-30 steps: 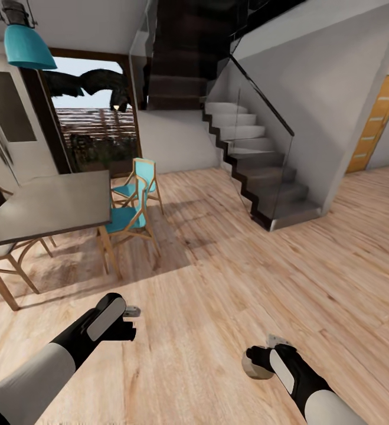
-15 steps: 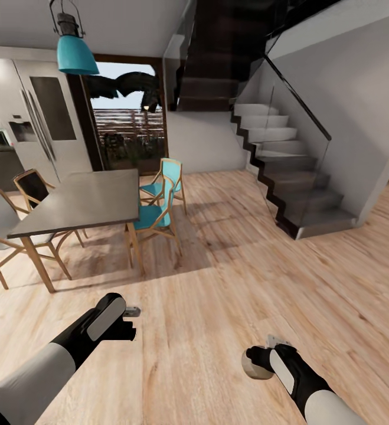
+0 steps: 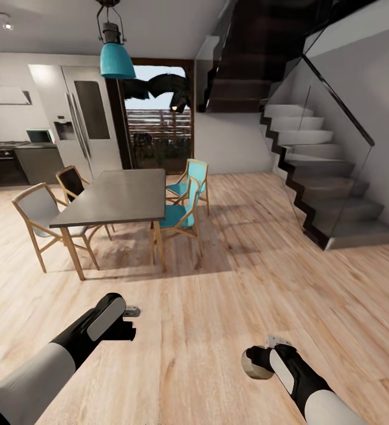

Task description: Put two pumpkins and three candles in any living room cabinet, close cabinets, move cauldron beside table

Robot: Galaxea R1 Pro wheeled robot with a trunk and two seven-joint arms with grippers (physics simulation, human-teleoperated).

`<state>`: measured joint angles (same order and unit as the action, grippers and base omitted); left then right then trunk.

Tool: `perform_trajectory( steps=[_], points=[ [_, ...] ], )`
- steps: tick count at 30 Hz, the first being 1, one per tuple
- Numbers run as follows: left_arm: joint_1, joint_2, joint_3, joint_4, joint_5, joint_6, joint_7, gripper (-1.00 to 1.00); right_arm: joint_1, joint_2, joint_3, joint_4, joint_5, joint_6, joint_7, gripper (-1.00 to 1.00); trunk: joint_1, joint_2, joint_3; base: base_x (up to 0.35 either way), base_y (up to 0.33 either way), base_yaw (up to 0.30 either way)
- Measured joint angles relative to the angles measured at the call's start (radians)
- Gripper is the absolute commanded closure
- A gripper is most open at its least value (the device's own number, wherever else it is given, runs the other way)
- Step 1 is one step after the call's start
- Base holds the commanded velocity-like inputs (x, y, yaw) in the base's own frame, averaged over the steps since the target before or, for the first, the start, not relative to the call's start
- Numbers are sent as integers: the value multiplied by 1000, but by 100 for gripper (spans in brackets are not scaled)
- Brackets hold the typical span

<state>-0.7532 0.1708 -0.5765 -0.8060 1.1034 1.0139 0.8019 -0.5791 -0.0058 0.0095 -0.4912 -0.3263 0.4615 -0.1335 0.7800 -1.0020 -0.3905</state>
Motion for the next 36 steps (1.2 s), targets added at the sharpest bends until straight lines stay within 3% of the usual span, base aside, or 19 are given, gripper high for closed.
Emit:
perform_trajectory(
  steps=[36],
  points=[
    [0,0,-1,0,0,-2,1,-100,0,1,0,0,0,0,0,100,-138,252,113,0,0,284]
  ],
)
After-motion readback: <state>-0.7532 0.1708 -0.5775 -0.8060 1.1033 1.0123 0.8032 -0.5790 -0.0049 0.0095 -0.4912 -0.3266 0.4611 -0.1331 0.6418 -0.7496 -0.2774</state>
